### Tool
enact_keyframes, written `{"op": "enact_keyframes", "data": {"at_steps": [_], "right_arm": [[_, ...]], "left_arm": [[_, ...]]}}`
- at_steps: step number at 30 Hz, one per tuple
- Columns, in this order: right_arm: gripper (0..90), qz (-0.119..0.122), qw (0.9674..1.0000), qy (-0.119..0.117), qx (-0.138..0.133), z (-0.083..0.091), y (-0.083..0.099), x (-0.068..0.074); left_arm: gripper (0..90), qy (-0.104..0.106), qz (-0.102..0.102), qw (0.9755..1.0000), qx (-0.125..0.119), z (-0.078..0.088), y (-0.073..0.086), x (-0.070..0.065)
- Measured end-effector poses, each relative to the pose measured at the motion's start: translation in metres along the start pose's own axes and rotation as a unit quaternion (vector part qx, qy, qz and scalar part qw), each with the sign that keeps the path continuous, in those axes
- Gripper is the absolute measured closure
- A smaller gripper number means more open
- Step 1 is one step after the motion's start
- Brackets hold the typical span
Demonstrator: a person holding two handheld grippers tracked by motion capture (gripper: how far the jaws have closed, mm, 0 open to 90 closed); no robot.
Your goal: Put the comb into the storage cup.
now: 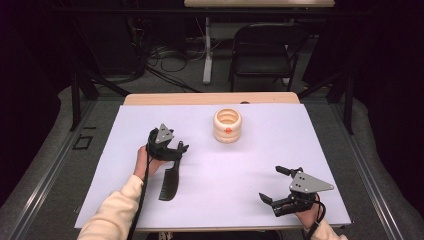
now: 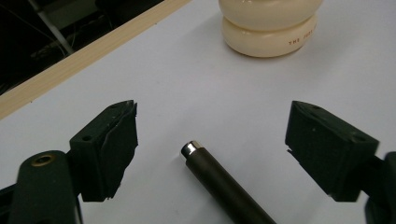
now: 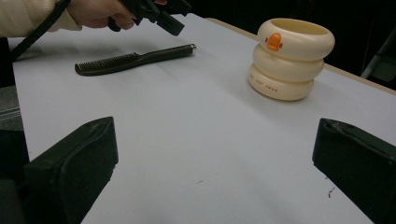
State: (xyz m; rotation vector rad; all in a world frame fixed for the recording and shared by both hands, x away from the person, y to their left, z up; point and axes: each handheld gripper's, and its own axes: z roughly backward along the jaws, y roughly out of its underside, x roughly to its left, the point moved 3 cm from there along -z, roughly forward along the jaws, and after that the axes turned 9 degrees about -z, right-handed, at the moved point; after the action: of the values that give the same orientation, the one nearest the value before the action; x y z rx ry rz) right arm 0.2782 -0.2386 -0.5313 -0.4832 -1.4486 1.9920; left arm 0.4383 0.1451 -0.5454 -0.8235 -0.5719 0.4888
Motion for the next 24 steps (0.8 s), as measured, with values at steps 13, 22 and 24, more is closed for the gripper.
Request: {"op": "enact_keyframes", "data": {"at_steps": [13, 22, 24], "right_arm": [[0.0, 0.002, 1.0000, 0.000, 0.003, 0.000, 0.000, 0.000], [0.0, 0.001, 1.0000, 0.000, 0.004, -0.001, 0.001, -0.001], [0.0, 0.001, 1.0000, 0.000, 0.004, -0.001, 0.001, -0.001]], "left_arm": [[61.8, 0.016, -0.003, 0.9994, 0.032, -0.019, 0.002, 0.003], [84.4, 0.035, 0.002, 0.9984, 0.044, -0.029, 0.004, 0.005], [85.8, 0.036, 0.000, 0.9983, 0.047, -0.030, 0.004, 0.005]]}}
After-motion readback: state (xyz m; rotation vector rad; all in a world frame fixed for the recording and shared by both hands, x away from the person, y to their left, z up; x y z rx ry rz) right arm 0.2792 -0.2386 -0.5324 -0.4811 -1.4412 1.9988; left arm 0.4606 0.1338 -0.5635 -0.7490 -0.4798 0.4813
